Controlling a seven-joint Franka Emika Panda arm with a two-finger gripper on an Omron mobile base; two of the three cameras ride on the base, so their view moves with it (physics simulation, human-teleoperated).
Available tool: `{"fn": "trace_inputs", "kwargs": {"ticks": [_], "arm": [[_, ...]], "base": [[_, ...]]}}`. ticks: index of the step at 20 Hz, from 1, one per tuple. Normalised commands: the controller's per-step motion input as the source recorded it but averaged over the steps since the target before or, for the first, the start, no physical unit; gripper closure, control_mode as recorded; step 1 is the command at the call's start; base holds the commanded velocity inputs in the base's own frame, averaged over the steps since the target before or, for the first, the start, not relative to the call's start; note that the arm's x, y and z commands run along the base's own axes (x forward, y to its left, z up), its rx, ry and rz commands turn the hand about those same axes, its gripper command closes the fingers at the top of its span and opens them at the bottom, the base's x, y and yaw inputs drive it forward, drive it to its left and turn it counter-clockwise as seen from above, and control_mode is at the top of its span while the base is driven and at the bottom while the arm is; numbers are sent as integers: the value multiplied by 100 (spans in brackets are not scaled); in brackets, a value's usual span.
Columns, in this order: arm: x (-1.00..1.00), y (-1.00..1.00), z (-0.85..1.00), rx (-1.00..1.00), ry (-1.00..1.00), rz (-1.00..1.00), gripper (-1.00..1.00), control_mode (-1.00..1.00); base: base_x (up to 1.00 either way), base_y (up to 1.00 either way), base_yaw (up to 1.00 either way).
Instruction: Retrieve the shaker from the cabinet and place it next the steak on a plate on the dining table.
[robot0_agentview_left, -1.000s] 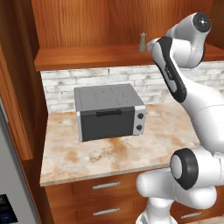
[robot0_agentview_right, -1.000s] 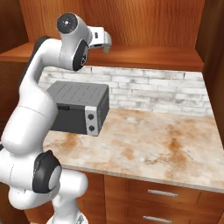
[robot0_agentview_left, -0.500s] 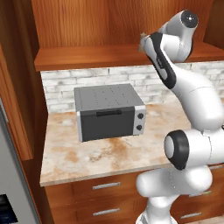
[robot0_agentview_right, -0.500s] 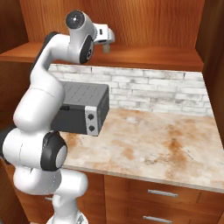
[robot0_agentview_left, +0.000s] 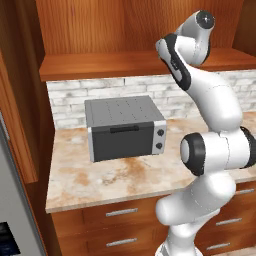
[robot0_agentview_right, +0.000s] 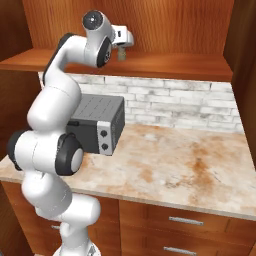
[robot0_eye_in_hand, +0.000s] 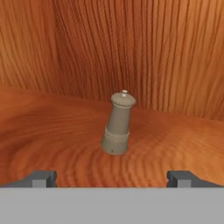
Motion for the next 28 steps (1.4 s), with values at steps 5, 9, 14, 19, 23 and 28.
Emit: {"fn": "trace_inputs", "kwargs": {"ticks": [5,9,14,19,23,28], "arm": [[46,-1,0,0,0,1,-100,-100],[40,-4,-4,0,0,2,-100,-100],[34,-4,-8,0,0,1,-100,-100],[32,0,-11,0,0,1,-100,-100],[29,0,-8,0,0,0,-100,-100],[29,0,-2,0,0,0,-100,-100]], "base": [[0,0,0],[0,0,0],[0,0,0],[0,0,0],[0,0,0],[0,0,0]]}}
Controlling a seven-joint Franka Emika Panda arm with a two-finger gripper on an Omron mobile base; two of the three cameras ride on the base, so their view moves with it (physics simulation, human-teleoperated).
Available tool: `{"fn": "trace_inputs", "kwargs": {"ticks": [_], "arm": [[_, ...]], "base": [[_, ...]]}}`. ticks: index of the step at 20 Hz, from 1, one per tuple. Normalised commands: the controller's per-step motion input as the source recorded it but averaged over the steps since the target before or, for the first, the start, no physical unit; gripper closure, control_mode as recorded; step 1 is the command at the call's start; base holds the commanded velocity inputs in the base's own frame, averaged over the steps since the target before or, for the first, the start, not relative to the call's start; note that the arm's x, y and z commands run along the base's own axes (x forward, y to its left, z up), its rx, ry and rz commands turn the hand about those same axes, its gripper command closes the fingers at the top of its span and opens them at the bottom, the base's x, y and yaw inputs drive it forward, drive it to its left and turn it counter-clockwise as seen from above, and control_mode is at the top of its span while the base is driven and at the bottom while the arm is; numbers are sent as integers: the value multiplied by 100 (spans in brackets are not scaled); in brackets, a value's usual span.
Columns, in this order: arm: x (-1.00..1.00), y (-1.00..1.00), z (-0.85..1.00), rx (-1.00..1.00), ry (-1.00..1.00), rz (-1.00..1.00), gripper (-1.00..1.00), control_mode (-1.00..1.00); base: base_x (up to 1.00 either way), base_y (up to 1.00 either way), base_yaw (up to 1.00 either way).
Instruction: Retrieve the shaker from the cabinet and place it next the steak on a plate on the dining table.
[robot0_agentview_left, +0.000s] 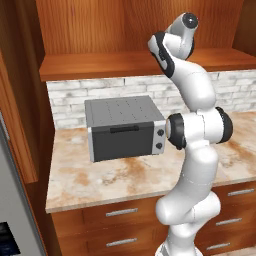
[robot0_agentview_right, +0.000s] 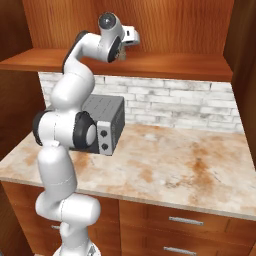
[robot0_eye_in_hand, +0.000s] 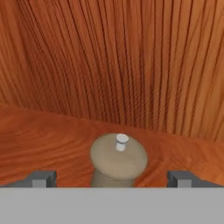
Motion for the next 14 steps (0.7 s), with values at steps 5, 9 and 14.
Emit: {"fn": "trace_inputs", "kwargs": {"ticks": [5,9,14], "arm": [[21,0,0,0,0,0,-100,-100],[16,0,-3,0,0,0,100,-100],[-7,-3,0,1,1,0,100,-100]], "base": [[0,0,0],[0,0,0],[0,0,0]]}}
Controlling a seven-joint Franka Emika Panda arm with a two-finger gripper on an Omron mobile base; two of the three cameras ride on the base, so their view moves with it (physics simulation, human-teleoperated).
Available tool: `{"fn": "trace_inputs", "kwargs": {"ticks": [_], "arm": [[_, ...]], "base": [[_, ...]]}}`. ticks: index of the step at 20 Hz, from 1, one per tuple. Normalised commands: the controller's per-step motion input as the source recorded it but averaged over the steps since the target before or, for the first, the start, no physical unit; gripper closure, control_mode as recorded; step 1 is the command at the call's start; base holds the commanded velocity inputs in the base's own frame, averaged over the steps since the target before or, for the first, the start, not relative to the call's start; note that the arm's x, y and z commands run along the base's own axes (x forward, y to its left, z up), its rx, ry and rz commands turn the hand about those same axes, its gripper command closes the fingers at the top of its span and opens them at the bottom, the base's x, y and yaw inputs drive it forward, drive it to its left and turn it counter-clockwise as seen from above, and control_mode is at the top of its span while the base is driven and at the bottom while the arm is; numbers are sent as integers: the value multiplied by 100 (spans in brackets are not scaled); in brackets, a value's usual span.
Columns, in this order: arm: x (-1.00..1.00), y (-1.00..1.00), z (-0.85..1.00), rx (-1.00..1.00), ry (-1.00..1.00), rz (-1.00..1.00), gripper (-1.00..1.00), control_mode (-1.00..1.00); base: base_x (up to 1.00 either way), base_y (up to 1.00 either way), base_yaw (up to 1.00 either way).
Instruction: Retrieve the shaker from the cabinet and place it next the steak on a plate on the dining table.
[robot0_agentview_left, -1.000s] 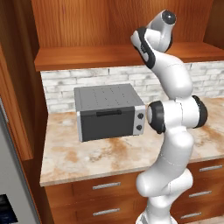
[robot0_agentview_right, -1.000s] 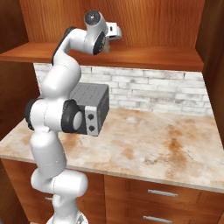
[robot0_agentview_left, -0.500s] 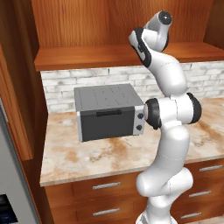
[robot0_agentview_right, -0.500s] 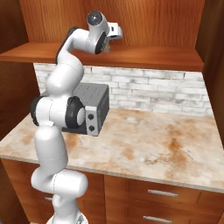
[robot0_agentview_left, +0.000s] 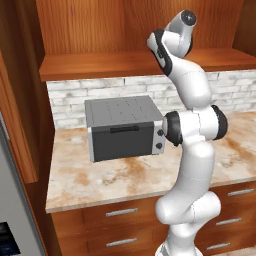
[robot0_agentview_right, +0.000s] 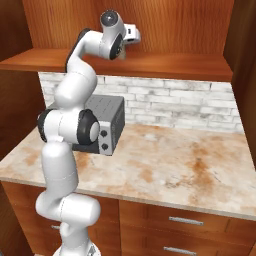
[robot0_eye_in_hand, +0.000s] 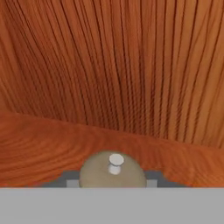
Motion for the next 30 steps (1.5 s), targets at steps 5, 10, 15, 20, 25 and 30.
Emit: {"fn": "trace_inputs", "kwargs": {"ticks": [5,10,15,20,25,30], "arm": [[-55,-2,-2,3,0,0,100,-100],[-100,-2,-6,6,-13,0,100,-100],[-100,14,-57,11,-62,0,100,-100],[-100,0,13,16,-32,2,100,-100],[-100,0,35,-2,4,15,100,-100],[-100,0,11,-7,12,13,100,-100]], "base": [[0,0,0],[0,0,0],[0,0,0],[0,0,0],[0,0,0],[0,0,0]]}}
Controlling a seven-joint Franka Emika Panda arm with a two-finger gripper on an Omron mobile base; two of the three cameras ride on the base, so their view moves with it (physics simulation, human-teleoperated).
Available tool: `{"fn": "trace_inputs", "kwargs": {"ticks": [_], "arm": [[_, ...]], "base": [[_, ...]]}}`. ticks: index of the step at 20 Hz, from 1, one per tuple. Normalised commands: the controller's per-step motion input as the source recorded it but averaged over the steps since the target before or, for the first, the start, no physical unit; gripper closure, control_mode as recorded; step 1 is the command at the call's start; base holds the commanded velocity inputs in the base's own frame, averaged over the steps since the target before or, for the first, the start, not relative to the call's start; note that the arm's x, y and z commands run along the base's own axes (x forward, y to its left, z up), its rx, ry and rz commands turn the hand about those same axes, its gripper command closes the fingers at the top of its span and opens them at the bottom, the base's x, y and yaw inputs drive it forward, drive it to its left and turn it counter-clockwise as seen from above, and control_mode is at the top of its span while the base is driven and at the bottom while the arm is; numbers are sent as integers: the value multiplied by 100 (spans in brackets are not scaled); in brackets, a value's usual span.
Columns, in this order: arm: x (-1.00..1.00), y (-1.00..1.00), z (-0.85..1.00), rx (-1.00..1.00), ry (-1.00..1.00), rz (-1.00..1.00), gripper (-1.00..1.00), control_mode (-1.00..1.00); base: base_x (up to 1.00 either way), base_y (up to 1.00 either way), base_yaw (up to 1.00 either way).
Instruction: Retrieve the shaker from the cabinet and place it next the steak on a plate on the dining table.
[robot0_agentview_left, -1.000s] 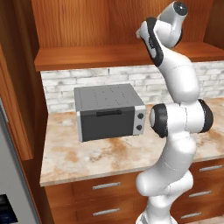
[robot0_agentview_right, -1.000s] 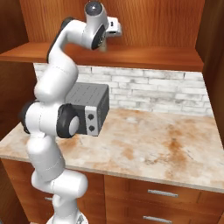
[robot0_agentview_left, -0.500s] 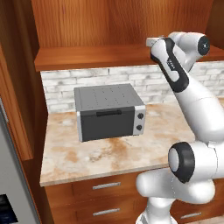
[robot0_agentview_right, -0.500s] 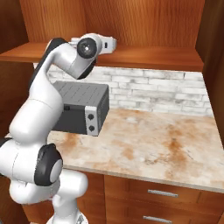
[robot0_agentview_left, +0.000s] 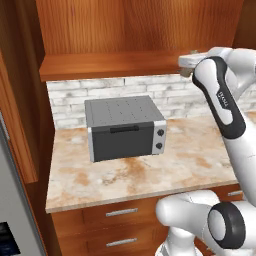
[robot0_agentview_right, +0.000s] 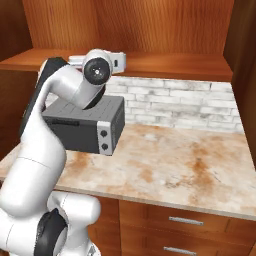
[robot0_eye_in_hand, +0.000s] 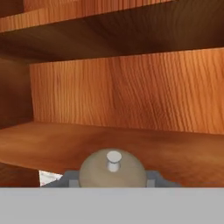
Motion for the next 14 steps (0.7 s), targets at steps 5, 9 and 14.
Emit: {"fn": "trace_inputs", "kwargs": {"ticks": [5,9,14], "arm": [[-100,5,8,-8,9,9,100,-100],[-100,6,-2,-5,-3,-12,100,-100],[-100,30,-51,0,1,-23,100,-100]], "base": [[0,0,0],[0,0,0],[0,0,0]]}}
